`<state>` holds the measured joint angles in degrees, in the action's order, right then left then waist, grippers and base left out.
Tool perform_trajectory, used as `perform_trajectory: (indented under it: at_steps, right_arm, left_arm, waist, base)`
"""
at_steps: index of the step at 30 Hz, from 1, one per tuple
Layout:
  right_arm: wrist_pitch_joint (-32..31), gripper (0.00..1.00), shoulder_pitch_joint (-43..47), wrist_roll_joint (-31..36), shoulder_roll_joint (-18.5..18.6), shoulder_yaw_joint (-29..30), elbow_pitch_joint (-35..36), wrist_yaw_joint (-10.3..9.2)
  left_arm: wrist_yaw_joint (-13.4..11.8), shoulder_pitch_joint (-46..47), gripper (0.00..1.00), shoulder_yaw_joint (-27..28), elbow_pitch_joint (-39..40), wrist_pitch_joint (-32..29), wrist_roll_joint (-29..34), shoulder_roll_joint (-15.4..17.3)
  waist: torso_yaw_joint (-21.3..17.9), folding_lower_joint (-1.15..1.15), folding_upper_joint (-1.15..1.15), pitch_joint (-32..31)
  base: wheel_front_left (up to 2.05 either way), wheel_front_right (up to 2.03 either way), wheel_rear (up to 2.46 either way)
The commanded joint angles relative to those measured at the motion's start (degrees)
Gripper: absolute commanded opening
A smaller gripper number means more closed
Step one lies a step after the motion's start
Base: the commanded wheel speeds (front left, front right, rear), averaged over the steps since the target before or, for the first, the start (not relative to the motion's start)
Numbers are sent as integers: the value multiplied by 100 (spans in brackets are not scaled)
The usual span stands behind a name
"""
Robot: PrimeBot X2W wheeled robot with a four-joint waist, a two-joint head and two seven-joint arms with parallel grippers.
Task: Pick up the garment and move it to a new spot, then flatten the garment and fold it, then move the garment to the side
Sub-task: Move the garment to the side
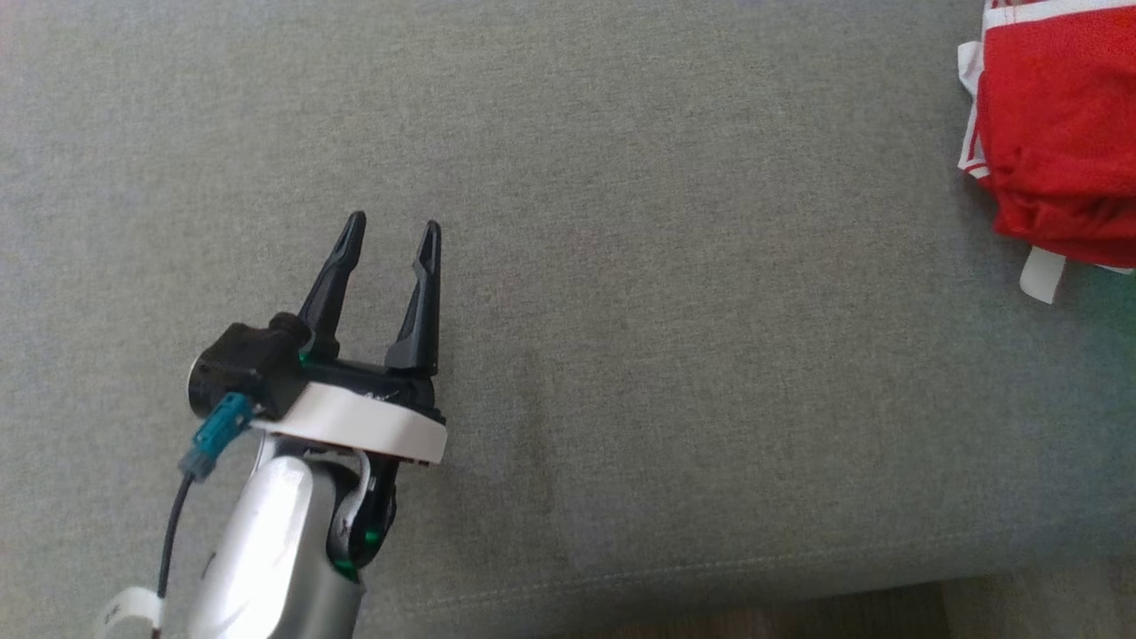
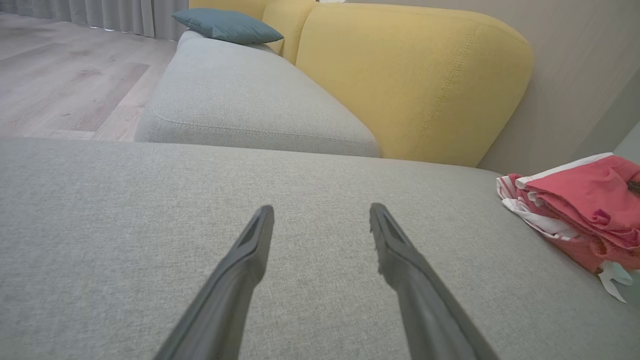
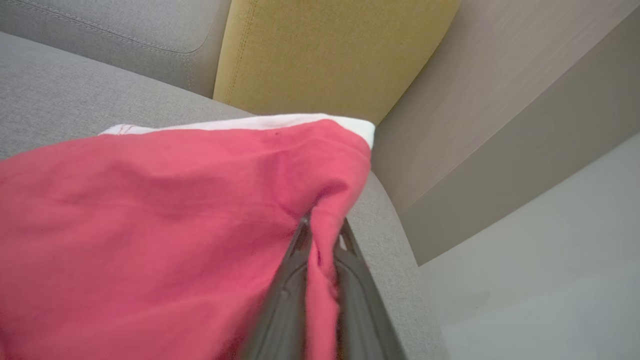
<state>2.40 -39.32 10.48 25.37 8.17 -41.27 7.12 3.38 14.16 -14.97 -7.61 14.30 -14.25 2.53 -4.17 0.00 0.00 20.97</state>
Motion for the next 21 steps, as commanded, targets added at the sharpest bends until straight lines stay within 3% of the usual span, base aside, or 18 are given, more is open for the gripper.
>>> perform_trajectory:
  at_steps: [1,9,10,11,12,21]
  right_arm:
    - [-37,0,-88,47,71,14,216,36]
    - [-41,0,-83,90,-55,136,290,36]
    - [-14,27,-86,68,-85,139,295,36]
    - [16,67,-85,65,-102,128,294,36]
    - [34,100,-86,58,-122,135,288,36]
    - [327,100,-134,87,-248,130,443,36]
  left_arm:
    - [19,140,100,165,179,70,55,34]
    - [38,144,100,146,139,70,84,34]
    - [38,143,100,138,129,70,87,34]
    - [42,142,100,126,120,70,92,34]
    - [41,138,100,115,111,70,92,34]
    - [25,51,100,96,54,70,51,34]
  waist:
    - [6,0,0,23]
    - [-37,0,0,42]
    - [-48,0,0,27]
    - [-58,0,0,9]
    - [-66,0,0,-12]
    - [-77,0,0,-318]
  base:
    - [0,0,0]
    - [0,0,0]
    - [0,0,0]
    - [0,0,0]
    - [0,0,0]
    - [0,0,0]
